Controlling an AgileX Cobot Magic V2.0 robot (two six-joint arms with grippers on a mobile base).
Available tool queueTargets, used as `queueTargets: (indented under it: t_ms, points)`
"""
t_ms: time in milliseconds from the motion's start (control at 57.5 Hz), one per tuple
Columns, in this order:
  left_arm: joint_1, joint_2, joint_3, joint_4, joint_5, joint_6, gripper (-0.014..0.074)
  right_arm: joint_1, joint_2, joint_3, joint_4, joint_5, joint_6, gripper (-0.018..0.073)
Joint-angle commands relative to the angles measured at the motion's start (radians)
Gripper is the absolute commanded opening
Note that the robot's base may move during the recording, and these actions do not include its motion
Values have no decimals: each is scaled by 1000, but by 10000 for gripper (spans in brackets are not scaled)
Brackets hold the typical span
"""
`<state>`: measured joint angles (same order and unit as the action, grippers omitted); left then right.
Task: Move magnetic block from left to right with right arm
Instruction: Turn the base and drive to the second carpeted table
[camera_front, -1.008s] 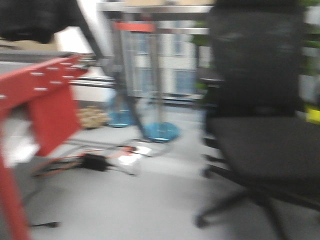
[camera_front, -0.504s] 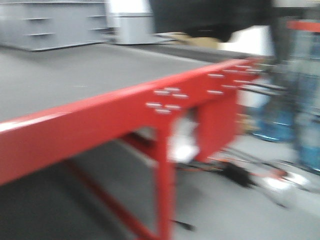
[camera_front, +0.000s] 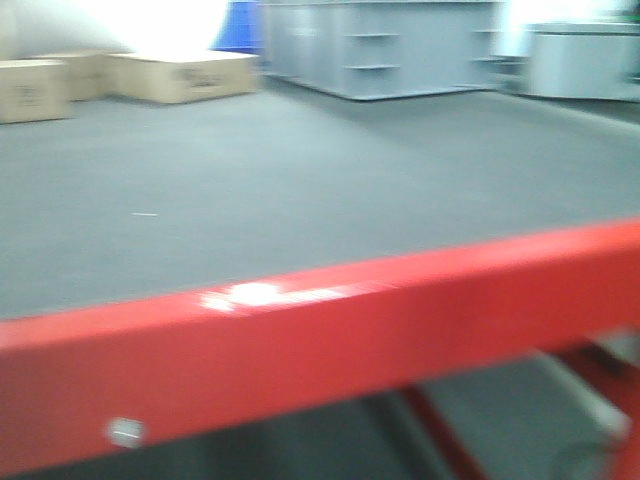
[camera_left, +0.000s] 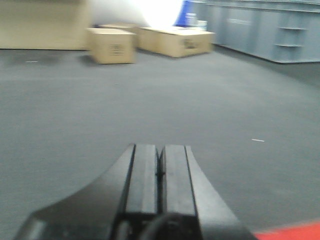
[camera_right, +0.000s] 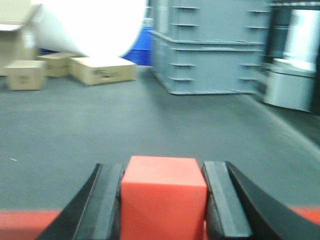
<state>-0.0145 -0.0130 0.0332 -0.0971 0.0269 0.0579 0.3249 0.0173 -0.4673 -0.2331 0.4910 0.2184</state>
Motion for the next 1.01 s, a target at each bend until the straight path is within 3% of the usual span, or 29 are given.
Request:
queueTargets:
  t_ms: [0,991]
  points:
    - [2,-10,8,-5,-84,-6,-126,-5,17,-28,-21,-85,-11,100]
    - [2,-10,8,-5,-84,-6,-126,-5,17,-28,-21,-85,-11,100]
